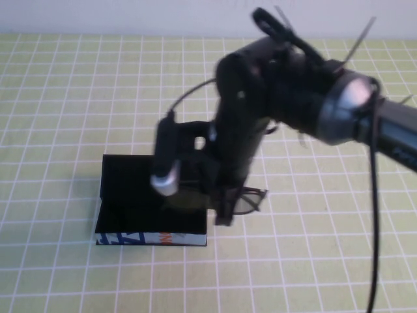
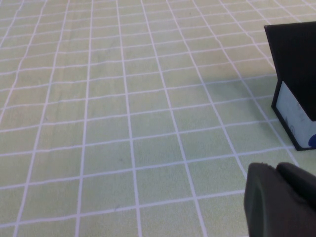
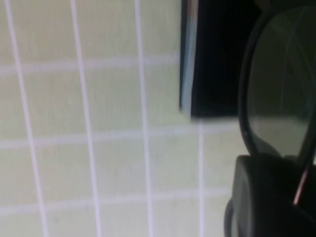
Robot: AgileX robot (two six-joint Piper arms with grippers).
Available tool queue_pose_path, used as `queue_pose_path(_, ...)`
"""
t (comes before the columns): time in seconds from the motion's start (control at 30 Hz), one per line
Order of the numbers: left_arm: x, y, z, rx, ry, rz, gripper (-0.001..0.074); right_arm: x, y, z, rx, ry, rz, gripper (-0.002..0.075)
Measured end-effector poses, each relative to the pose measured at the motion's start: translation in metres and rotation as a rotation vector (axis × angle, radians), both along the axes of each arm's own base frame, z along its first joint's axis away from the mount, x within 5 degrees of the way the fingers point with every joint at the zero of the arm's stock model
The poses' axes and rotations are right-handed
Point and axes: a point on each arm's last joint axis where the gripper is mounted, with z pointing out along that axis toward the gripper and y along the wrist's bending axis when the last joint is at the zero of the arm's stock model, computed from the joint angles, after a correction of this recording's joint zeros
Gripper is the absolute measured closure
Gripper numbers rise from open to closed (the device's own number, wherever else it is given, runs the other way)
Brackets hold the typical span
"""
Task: Return glasses to glasses case
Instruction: Place the glasses in the glasses case
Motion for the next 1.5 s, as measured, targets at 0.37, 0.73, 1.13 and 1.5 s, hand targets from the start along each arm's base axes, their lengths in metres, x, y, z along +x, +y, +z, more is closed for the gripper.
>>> queue_pose_path(0.37, 0.0, 0.0, 0.0, 0.0, 0.0, 0.0, 0.0737, -0.009, 0.079, -0.014, 0.029, -0.059, 0.061, 0.0662)
queue_pose_path(0.73, 0.0, 0.0, 0.0, 0.0, 0.0, 0.0, 0.0737, -0.006, 0.093, -0.031, -0.011, -0.089, 0.068, 0.0662)
queue_pose_path(1.13, 0.0, 0.0, 0.0, 0.0, 0.0, 0.0, 0.0737, 0.001, 0.1, -0.047, -0.025, -0.081, 0.037, 0.0662)
queue_pose_path(1.5, 0.0, 0.0, 0.0, 0.0, 0.0, 0.0, 0.0737, 0.002, 0.102, -0.052, -0.03, -0.077, 0.035, 0.0662)
